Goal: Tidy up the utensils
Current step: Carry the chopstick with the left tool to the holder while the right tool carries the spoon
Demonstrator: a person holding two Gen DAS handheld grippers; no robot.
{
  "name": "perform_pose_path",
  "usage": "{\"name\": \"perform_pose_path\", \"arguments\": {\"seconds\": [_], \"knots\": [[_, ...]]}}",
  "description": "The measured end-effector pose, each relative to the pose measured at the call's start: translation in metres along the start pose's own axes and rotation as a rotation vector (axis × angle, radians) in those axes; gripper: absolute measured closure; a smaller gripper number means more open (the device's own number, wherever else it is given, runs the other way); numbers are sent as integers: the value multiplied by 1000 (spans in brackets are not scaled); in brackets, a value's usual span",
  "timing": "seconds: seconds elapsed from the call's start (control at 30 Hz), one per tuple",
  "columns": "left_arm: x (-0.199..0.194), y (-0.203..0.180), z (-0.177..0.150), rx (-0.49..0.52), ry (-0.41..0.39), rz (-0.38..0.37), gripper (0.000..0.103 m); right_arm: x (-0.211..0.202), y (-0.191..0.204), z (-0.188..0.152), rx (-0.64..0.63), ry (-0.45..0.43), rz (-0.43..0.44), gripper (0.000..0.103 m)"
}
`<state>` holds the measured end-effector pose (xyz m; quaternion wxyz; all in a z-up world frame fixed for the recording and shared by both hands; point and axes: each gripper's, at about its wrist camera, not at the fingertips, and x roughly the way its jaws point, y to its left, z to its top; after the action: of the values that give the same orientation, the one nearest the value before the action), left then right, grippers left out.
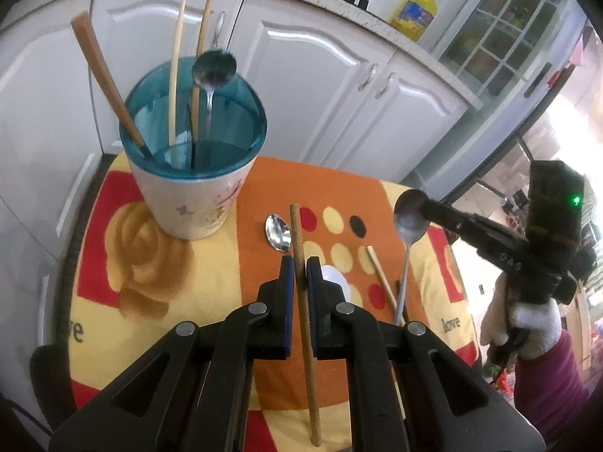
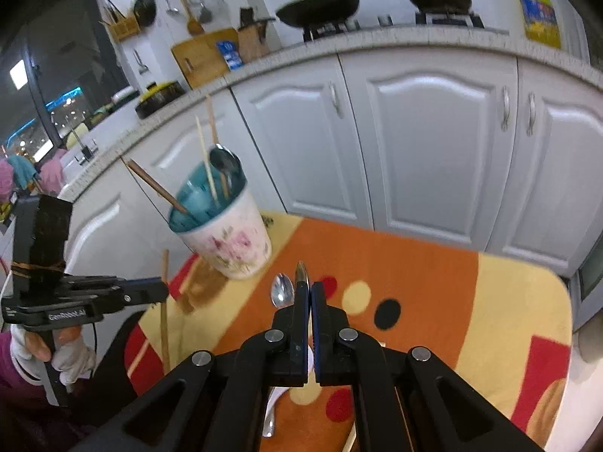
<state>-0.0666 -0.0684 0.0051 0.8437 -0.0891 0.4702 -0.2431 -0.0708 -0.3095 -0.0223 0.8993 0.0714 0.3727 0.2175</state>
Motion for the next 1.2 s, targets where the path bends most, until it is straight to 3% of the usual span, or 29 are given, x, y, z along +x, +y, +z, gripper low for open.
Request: {"name": "perform_pose_path", "arguments": {"seconds": [0.57, 1.0, 1.2], "knots": [[-69, -1, 23, 9, -114, -61, 99, -23, 50, 68, -104, -137, 27, 102], [-138, 8, 96, 41, -295, -34, 99, -3, 86, 130, -174, -212, -14, 102], [-146, 20, 129, 47, -345, 30, 99, 20, 96, 157, -193, -233, -60, 102]]}}
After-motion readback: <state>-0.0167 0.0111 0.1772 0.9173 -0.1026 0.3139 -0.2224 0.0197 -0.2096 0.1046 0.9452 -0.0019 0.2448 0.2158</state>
